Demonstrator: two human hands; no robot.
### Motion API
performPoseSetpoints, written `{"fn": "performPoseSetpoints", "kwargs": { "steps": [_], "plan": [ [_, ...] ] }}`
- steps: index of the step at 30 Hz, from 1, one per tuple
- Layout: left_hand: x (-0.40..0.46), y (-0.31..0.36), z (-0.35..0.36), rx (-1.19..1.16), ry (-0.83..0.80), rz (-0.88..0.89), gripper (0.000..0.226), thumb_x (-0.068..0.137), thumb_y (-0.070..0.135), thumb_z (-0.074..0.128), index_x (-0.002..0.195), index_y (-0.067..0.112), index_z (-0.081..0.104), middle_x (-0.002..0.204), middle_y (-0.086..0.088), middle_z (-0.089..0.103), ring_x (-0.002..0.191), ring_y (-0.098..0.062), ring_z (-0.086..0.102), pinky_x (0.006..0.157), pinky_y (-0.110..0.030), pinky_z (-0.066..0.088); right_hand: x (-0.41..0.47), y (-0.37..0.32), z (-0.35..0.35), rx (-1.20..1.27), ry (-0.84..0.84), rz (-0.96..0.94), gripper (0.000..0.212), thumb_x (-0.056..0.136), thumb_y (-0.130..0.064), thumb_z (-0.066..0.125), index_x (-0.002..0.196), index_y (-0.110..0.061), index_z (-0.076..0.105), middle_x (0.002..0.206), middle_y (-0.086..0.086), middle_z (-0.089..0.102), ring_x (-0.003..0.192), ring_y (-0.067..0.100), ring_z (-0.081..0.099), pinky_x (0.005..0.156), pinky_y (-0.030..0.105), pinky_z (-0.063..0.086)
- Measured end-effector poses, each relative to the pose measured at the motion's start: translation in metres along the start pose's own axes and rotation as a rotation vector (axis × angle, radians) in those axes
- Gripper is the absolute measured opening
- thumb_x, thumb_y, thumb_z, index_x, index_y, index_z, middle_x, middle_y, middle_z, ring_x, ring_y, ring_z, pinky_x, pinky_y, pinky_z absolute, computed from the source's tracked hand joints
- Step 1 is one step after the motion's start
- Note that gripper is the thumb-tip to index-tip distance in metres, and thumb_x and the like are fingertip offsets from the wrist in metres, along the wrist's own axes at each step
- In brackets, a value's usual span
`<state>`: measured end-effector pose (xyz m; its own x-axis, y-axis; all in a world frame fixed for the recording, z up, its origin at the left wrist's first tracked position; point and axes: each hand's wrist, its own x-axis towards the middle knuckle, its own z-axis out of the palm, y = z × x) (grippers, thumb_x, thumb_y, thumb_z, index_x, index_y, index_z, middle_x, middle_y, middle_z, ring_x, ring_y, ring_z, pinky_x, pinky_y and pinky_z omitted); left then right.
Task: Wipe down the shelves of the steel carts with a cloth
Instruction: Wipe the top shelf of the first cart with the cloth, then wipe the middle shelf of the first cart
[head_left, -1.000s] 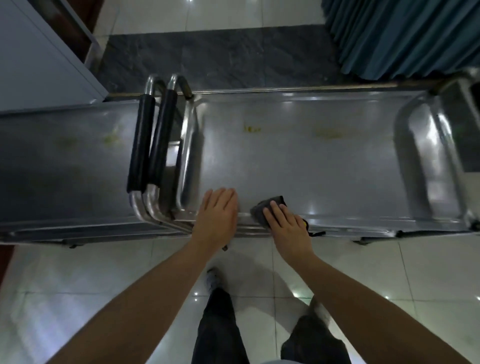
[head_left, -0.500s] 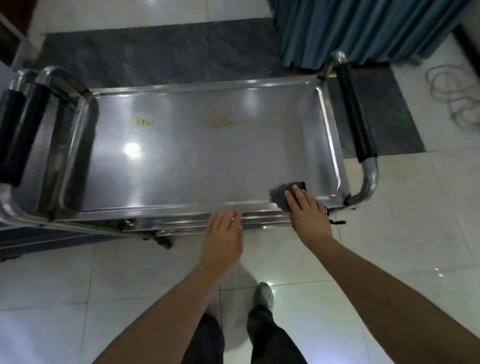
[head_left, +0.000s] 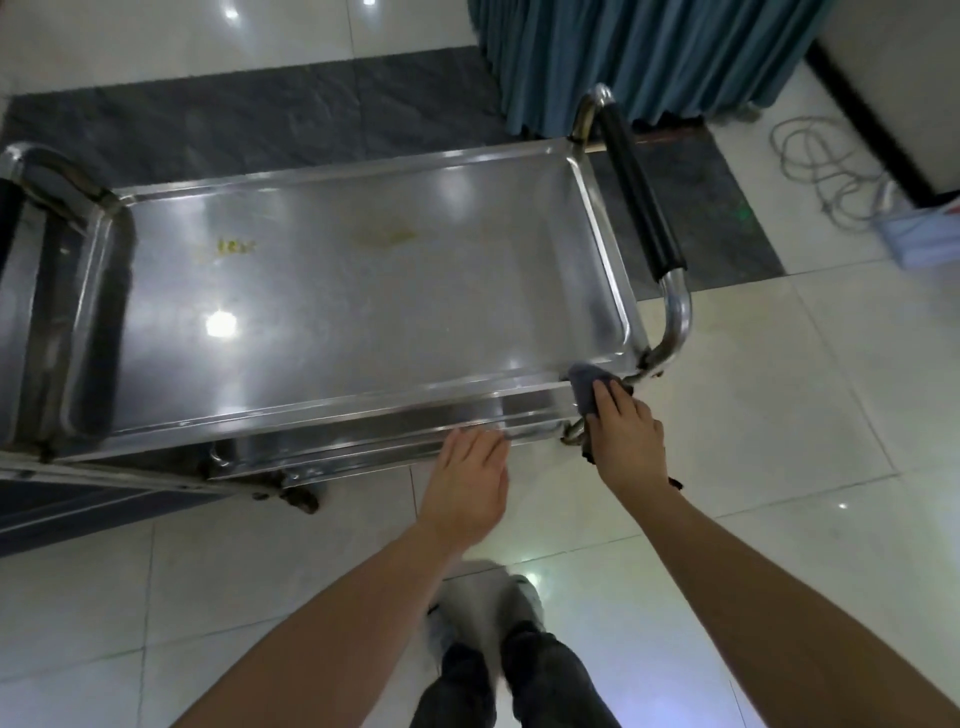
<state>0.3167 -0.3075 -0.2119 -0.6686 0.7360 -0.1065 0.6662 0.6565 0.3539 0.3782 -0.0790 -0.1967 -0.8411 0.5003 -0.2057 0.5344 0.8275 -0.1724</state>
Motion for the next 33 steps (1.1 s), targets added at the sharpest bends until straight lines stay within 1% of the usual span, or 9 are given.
{"fn": "performPoseSetpoints", "kwargs": {
  "steps": [5,7,11,14,16,18,23,29,33],
  "plan": [
    [0.000,-0.013,0.034,0.035,-0.144,-0.094,0.042,0.104,0.022,0.037,0.144,0.018,0.052,0.144,0.001,0.052,0.136,-0.022,0.042,0.125,-0.043,0.015,-0.023,0.006,0.055,-0.030,-0.040,-0.034,0.053,0.104,-0.027,0.047,0.153,-0.017,0.033,0.157,0.007,0.037,0.130,0.033,0.046,0.100,0.048,0.040],
    [0.010,-0.023,0.059,0.042,-0.139,-0.118,0.042,0.104,0.023,0.037,0.143,0.019,0.052,0.143,0.001,0.053,0.134,-0.023,0.044,0.122,-0.041,0.019,-0.012,0.010,0.081,-0.061,-0.038,-0.060,0.058,0.099,-0.024,0.058,0.152,-0.016,0.036,0.154,0.008,0.041,0.125,0.033,0.050,0.096,0.048,0.043],
    [0.034,-0.043,0.136,0.042,-0.132,-0.150,0.051,0.100,0.029,0.032,0.141,0.013,0.057,0.142,-0.007,0.058,0.131,-0.032,0.051,0.115,-0.047,0.033,0.029,0.022,0.148,-0.118,-0.043,-0.082,0.085,0.071,-0.013,0.084,0.146,-0.011,0.045,0.144,0.013,0.052,0.115,0.040,0.058,0.086,0.049,0.049],
    [0.059,-0.054,0.200,0.049,-0.024,-0.127,0.053,0.098,0.028,0.033,0.139,0.009,0.062,0.145,-0.010,0.058,0.136,-0.033,0.051,0.117,-0.048,0.037,0.069,0.028,0.195,-0.165,-0.011,-0.109,0.087,0.078,-0.016,0.076,0.152,-0.016,0.033,0.150,0.010,0.044,0.127,0.038,0.050,0.098,0.051,0.044],
    [0.077,-0.060,0.233,0.038,0.008,-0.114,0.050,0.105,0.027,0.034,0.149,0.011,0.049,0.159,-0.006,0.042,0.147,-0.031,0.037,0.123,-0.046,0.025,0.095,0.031,0.219,-0.210,0.000,-0.102,0.086,0.083,-0.019,0.072,0.154,-0.019,0.023,0.152,0.009,0.037,0.133,0.036,0.043,0.105,0.052,0.040],
    [0.089,-0.068,0.263,0.064,0.058,-0.091,0.051,0.106,0.028,0.037,0.156,0.012,0.040,0.164,-0.004,0.032,0.152,-0.031,0.026,0.126,-0.046,0.019,0.112,0.036,0.241,-0.252,0.050,-0.087,0.084,0.083,-0.021,0.072,0.152,-0.018,0.025,0.149,0.011,0.040,0.130,0.036,0.046,0.103,0.053,0.041],
    [0.097,-0.095,0.320,0.153,0.169,-0.006,0.055,0.098,0.029,0.038,0.145,0.006,0.053,0.151,-0.014,0.049,0.139,-0.038,0.045,0.115,-0.053,0.038,0.137,0.058,0.289,-0.280,0.210,-0.097,0.074,0.081,-0.022,0.067,0.148,-0.020,0.035,0.140,0.010,0.051,0.122,0.036,0.050,0.098,0.051,0.041],
    [0.100,-0.107,0.340,0.214,0.370,-0.026,0.055,0.090,0.026,0.042,0.136,0.005,0.062,0.141,-0.014,0.058,0.129,-0.038,0.053,0.114,-0.054,0.037,0.150,0.070,0.320,-0.156,0.400,-0.116,0.046,0.099,-0.036,0.045,0.144,-0.026,0.040,0.138,0.007,0.053,0.122,0.034,0.051,0.097,0.052,0.041],
    [0.104,-0.111,0.345,0.223,0.493,-0.008,0.051,0.089,0.025,0.046,0.131,0.005,0.065,0.134,-0.013,0.062,0.122,-0.037,0.056,0.114,-0.050,0.032,0.155,0.073,0.322,-0.116,0.388,-0.127,0.046,0.103,-0.040,0.037,0.146,-0.027,0.040,0.142,0.008,0.050,0.126,0.034,0.049,0.098,0.052,0.042]
  ]
}}
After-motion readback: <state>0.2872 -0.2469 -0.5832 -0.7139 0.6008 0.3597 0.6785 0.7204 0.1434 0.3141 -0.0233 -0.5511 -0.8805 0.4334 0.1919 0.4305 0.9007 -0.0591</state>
